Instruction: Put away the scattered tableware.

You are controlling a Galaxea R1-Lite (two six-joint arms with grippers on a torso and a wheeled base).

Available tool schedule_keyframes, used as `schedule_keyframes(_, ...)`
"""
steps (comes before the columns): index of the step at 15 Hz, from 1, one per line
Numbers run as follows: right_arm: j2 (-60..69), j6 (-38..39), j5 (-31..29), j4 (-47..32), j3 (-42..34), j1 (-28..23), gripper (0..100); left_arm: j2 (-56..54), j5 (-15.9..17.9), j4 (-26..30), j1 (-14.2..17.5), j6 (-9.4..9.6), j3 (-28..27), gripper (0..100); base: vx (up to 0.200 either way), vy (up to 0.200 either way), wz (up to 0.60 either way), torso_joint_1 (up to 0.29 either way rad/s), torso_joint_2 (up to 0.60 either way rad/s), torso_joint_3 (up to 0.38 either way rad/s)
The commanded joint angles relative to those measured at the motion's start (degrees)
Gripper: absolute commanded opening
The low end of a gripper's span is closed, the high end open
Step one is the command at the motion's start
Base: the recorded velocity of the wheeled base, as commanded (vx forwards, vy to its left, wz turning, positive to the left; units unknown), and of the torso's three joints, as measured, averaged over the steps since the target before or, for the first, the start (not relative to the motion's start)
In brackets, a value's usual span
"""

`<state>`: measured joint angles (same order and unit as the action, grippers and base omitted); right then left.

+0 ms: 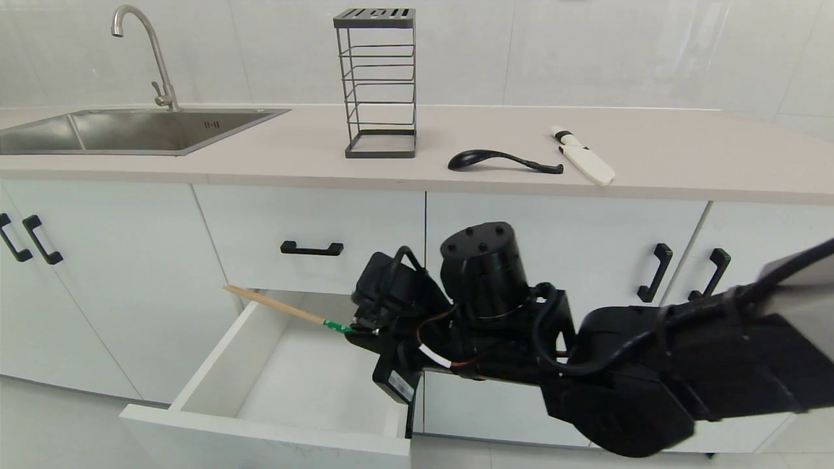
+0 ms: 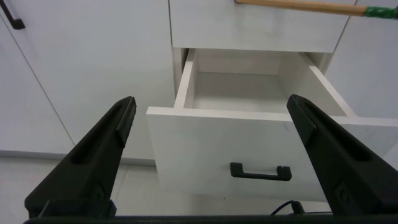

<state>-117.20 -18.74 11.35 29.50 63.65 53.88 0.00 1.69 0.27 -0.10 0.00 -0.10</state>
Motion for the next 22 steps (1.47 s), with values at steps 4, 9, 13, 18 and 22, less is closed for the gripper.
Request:
schedule_keyframes(4, -12.3, 0.3, -0.7, 1.6, 8.2, 1.4, 0, 0.1, 0.0, 0.0, 0.0, 0.00, 0.0, 100, 0.000, 0.000, 0.00, 0.000, 0.00, 0.000)
schedule_keyframes(9, -17.4, 0.8, -3.4, 4.0, 10.6, 1.4, 0, 0.1, 0.0, 0.0, 0.0, 0.00, 0.0, 100, 0.000, 0.000, 0.00, 0.000, 0.00, 0.000)
schedule_keyframes(13, -18.3, 0.8, -8.8, 4.2, 10.5, 1.5, 0, 0.1, 0.0, 0.0, 0.0, 0.00, 0.0, 100, 0.000, 0.000, 0.00, 0.000, 0.00, 0.000)
schedule_keyframes(18, -21.8, 0.7, -8.7, 4.0, 10.7, 1.4, 0, 0.2, 0.0, 0.0, 0.0, 0.00, 0.0, 100, 0.000, 0.000, 0.00, 0.000, 0.00, 0.000)
schedule_keyframes(22, -24.5, 0.6, -8.7, 4.3, 12.6, 1.4, 0, 0.1, 0.0, 0.0, 0.0, 0.00, 0.0, 100, 0.000, 0.000, 0.00, 0.000, 0.00, 0.000)
